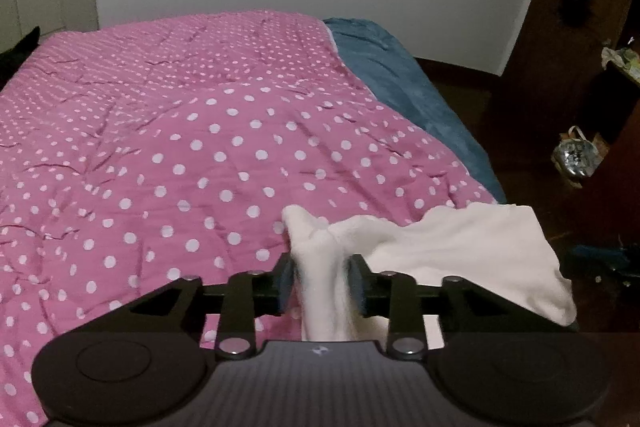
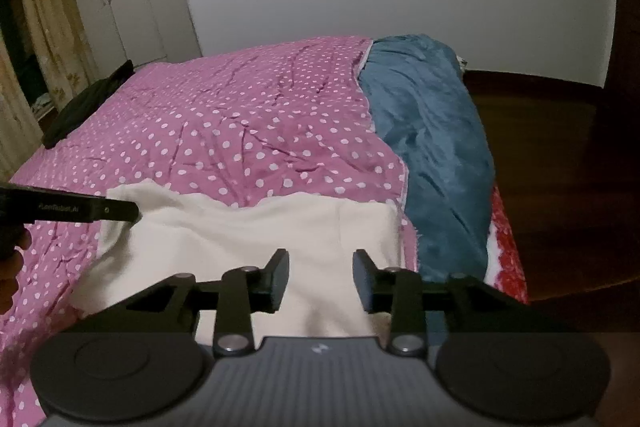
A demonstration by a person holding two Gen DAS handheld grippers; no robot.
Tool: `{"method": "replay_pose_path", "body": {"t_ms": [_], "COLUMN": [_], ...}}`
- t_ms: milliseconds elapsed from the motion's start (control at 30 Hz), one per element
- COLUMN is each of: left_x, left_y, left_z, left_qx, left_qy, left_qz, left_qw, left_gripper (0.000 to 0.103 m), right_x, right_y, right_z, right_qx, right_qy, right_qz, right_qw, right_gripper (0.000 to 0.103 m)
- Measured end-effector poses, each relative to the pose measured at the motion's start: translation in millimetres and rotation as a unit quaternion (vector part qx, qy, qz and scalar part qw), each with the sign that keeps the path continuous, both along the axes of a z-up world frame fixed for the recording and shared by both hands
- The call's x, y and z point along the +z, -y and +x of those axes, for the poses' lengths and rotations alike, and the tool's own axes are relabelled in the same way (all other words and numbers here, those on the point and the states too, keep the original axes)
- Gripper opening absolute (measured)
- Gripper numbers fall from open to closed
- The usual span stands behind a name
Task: Fold clothes
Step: 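Open both grippers and lay the folded sweatshirt down on the duvet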
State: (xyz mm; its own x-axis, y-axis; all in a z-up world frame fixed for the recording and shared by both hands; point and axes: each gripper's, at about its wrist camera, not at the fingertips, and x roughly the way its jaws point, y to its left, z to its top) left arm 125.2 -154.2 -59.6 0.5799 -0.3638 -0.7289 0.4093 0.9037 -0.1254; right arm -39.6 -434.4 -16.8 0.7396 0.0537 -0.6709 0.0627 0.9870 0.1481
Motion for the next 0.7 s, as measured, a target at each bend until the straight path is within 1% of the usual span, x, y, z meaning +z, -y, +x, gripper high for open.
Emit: {"method": "replay_pose_path", "body": {"t_ms": [33, 67, 167, 200, 267, 367, 433, 533, 567, 600, 667, 700], "left_x": [1, 2, 7, 8, 11, 14, 16, 17, 18, 18, 19, 20], "left_y": [-1, -1, -3, -3, -4, -5, -7, -9, -10, -11, -13, -13], "left_z": [-1, -3, -8, -10, -15, -22, -27, -34, -36, -39, -45, -48], "left_qx": [0.002, 0.002, 0.002, 0.001, 0.001, 0.0, 0.002, 0.0, 0.0, 0.0, -0.001, -0.003], "left_qy": [0.001, 0.004, 0.012, 0.014, 0.018, 0.022, 0.024, 0.025, 0.026, 0.027, 0.034, 0.038], "left_qz": [0.0, 0.001, 0.001, 0.002, 0.003, 0.005, 0.007, 0.006, 0.006, 0.006, 0.008, 0.009], "left_qw": [1.0, 1.0, 0.9999, 0.9999, 0.9998, 0.9997, 0.9997, 0.9997, 0.9997, 0.9996, 0.9994, 0.9992], "left_gripper": [0.043, 0.045, 0.047, 0.05, 0.052, 0.059, 0.066, 0.069, 0.071, 0.076, 0.078, 0.08], "right_x": [0, 0, 1, 1, 2, 3, 3, 4, 4, 4, 4, 4], "right_y": [-2, -4, -9, -11, -14, -19, -23, -27, -28, -29, -33, -35], "right_z": [0, 0, -1, -2, -5, -8, -11, -15, -17, -19, -23, -25], "right_qx": [0.001, 0.003, 0.006, 0.007, 0.009, 0.011, 0.012, 0.012, 0.012, 0.011, 0.012, 0.011], "right_qy": [0.0, -0.001, -0.002, -0.002, -0.002, -0.002, -0.002, -0.001, -0.001, 0.0, 0.002, 0.002], "right_qz": [-0.001, -0.002, -0.004, -0.004, -0.004, -0.005, -0.006, -0.005, -0.004, -0.004, -0.003, -0.004], "right_qw": [1.0, 1.0, 1.0, 1.0, 1.0, 1.0, 1.0, 1.0, 1.0, 1.0, 1.0, 1.0], "right_gripper": [0.038, 0.043, 0.046, 0.047, 0.056, 0.058, 0.062, 0.066, 0.069, 0.07, 0.077, 0.078]}}
